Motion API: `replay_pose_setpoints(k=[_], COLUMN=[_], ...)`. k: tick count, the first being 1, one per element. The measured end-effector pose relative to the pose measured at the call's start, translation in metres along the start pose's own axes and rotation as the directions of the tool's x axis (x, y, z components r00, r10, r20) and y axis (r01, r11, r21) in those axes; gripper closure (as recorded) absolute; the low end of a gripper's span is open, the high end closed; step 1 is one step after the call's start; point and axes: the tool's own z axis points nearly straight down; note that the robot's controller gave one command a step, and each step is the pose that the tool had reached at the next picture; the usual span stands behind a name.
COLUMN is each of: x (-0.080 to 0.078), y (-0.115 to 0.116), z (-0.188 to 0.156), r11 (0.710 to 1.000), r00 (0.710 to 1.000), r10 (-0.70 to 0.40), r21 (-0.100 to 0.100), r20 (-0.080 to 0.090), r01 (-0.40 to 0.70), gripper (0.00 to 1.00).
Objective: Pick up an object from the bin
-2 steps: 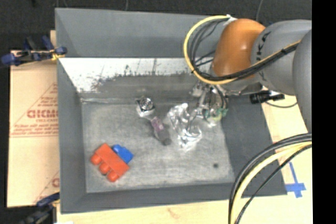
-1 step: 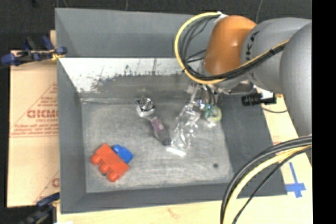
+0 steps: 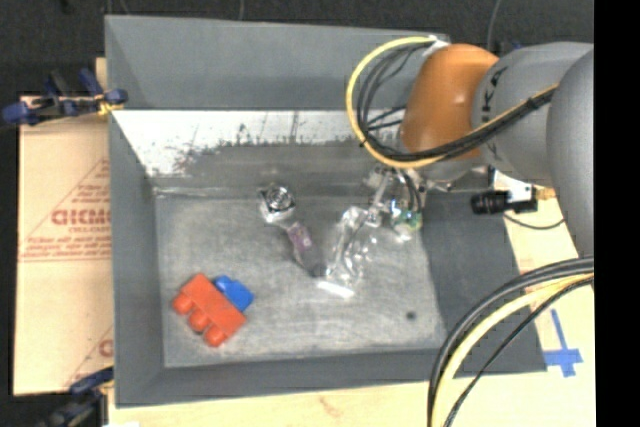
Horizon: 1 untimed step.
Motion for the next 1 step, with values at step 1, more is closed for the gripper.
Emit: replay_pose_setpoints(k=[1], x=[-0.0016], y=[-0.0012], z=[0.0006], r11=[1.000], r00=[1.000], r10=[-0.028], r21=[-0.003], r20=[0.003], r01=[0.028], gripper=[0.00])
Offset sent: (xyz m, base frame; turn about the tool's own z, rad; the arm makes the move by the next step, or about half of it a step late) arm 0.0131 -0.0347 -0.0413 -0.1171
